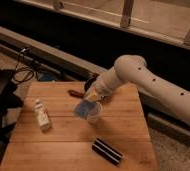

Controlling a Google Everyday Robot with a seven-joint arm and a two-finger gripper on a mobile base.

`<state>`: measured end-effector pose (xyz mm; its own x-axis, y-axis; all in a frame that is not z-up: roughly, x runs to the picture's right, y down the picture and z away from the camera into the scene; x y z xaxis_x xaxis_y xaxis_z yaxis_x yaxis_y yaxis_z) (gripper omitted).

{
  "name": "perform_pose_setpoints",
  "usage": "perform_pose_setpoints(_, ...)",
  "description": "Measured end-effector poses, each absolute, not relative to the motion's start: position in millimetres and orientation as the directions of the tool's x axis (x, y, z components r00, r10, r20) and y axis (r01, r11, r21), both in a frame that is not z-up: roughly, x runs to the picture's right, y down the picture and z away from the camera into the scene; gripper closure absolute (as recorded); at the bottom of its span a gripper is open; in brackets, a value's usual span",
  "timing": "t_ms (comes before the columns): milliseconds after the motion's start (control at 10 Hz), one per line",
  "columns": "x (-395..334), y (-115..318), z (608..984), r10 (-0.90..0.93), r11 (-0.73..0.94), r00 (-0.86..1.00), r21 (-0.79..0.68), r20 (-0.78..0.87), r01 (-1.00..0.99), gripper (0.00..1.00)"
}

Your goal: Place the white sponge in the ceramic cup

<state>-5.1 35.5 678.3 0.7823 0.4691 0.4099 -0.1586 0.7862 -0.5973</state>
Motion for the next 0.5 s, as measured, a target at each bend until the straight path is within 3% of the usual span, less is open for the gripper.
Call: perform_pose_setpoints(500,1.9,6.4,702.2,0.459,0.794,0.814,-0.575,0.355,-0.197,1.0)
